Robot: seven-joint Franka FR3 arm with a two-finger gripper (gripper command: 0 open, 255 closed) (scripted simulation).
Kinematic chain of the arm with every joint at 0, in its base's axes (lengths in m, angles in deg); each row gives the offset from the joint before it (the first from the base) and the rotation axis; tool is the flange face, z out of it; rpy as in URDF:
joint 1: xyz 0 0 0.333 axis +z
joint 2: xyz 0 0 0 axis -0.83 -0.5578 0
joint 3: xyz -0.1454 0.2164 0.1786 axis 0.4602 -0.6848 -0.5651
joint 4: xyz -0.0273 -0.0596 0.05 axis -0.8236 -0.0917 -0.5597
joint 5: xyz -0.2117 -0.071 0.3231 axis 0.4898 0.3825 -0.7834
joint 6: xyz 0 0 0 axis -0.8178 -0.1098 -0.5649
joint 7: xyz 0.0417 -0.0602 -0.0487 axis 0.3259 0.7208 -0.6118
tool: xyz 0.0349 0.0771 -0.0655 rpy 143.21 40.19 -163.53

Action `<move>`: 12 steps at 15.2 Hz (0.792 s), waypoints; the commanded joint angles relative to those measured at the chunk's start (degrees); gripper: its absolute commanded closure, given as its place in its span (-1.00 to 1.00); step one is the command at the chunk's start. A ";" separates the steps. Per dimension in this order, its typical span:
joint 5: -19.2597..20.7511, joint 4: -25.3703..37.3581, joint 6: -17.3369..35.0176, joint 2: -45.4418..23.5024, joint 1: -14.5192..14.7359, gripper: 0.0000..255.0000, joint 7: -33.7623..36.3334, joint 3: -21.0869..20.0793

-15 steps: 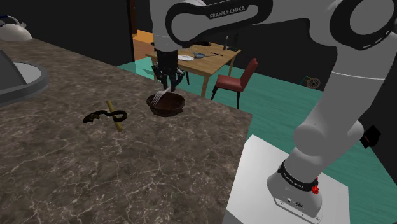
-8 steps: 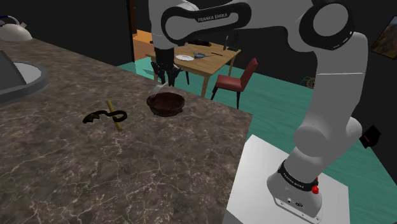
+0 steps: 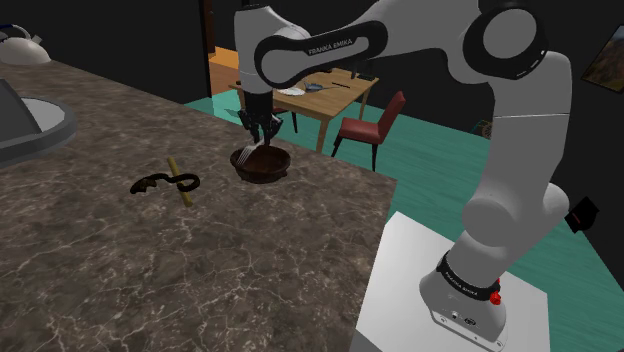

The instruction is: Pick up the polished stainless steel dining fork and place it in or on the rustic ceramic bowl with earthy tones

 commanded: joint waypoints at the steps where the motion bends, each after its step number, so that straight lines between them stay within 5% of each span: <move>1: 0.48 -0.75 1.06 -0.46 0.12 1.00 0.46 0.24; 8: 0.47 -0.75 1.06 -0.46 0.12 1.00 0.46 0.24; 9: 0.48 -0.75 1.06 -0.46 0.12 -1.00 0.46 0.24; 12: 0.47 -0.75 1.06 -0.46 0.12 -1.00 0.46 0.24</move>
